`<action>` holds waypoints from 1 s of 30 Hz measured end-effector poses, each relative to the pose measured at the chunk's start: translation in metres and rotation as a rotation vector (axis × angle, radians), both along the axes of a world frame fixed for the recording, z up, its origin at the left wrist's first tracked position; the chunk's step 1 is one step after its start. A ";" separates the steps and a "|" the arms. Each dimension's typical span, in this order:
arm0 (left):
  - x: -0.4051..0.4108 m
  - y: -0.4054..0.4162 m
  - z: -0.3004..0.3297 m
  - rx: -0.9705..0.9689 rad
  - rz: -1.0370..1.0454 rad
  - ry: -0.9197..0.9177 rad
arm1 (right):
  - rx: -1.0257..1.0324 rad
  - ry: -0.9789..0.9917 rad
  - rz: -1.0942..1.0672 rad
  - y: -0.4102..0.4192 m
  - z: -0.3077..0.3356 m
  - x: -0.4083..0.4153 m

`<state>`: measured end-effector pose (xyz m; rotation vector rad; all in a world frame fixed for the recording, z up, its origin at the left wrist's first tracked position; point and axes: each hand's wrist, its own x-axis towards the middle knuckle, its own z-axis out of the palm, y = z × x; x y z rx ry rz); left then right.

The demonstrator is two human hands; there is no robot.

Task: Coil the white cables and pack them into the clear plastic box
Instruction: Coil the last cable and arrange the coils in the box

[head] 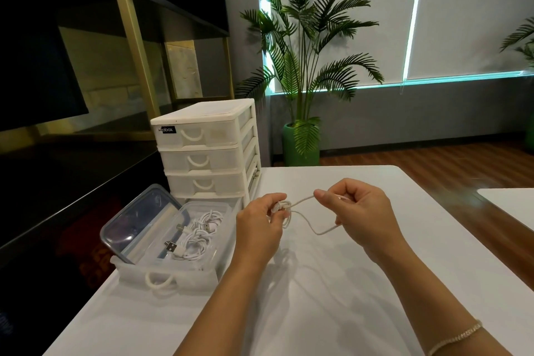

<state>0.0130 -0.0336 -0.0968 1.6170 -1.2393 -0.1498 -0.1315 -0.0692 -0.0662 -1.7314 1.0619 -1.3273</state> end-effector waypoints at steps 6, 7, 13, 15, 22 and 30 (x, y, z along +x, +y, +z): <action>0.000 0.000 0.000 -0.022 0.022 -0.010 | -0.032 0.016 -0.007 -0.001 0.000 -0.002; 0.000 0.000 -0.001 -0.030 0.024 -0.015 | -0.034 0.022 -0.007 -0.002 -0.001 -0.002; 0.001 0.000 -0.001 -0.047 0.038 -0.052 | -0.056 0.073 -0.010 -0.004 -0.002 -0.005; 0.001 0.000 0.000 -0.040 0.030 -0.074 | -0.071 0.083 -0.019 -0.004 -0.002 -0.006; -0.002 0.002 0.003 0.003 -0.143 -0.106 | -0.143 0.044 -0.157 -0.010 -0.005 -0.013; -0.008 0.007 0.008 0.133 -0.265 -0.035 | -0.135 0.091 -0.234 -0.016 -0.013 -0.011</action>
